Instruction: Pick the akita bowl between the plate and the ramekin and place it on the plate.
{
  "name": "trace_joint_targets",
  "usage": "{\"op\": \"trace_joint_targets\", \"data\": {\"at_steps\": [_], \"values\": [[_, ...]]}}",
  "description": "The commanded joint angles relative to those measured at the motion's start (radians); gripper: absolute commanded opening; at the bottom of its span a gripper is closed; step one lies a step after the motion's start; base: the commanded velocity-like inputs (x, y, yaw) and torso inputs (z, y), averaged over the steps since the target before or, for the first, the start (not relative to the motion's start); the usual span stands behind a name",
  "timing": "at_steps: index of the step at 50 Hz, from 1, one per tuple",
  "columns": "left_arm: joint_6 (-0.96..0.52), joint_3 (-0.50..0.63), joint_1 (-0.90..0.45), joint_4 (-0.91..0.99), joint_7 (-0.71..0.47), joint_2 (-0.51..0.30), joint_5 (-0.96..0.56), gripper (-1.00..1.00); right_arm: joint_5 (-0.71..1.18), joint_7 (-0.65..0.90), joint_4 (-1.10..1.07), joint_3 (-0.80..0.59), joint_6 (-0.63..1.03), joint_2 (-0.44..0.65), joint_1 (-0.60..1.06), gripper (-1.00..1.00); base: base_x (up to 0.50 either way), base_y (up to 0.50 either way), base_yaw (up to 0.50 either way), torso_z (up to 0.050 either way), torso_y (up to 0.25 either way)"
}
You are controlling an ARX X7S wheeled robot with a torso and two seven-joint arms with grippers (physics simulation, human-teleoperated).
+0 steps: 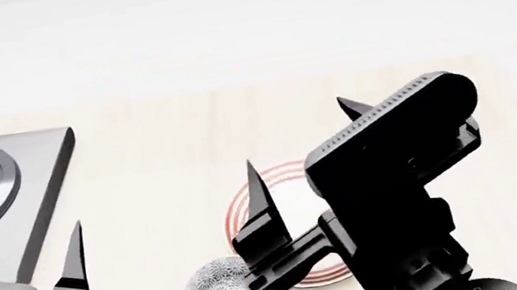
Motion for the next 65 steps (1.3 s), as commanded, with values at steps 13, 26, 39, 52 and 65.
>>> {"op": "trace_joint_targets", "data": {"at_steps": [13, 26, 39, 52, 65], "values": [[-0.084, 0.028, -0.044, -0.004, 0.013, -0.033, 0.068, 1.0, -0.255, -0.311, 0.186, -0.599, 0.028, 0.112, 0.412, 1.0, 0.0, 0.0, 0.0, 0.021, 0.0], [-0.062, 0.029, -0.028, -0.023, 0.017, -0.049, 0.076, 1.0, -0.59, -0.581, 0.495, -1.13, -0.253, 0.101, 0.683, 1.0, 0.0, 0.0, 0.0, 0.0, 0.0], [-0.035, 0.023, -0.004, -0.039, 0.022, -0.056, 0.074, 1.0, -0.655, -0.688, 0.59, -1.282, -0.315, 0.029, 0.717, 1.0, 0.0, 0.0, 0.0, 0.0, 0.0], [-0.029, 0.011, 0.019, -0.033, 0.019, -0.062, 0.063, 1.0, -0.665, -0.693, 0.601, -1.304, -0.364, 0.005, 0.706, 1.0, 0.0, 0.0, 0.0, 0.0, 0.0], [-0.02, -0.003, 0.031, -0.034, 0.027, -0.066, 0.046, 1.0, -0.655, -0.648, 0.658, -1.278, -0.395, -0.054, 0.669, 1.0, 0.0, 0.0, 0.0, 0.0, 0.0]]}}
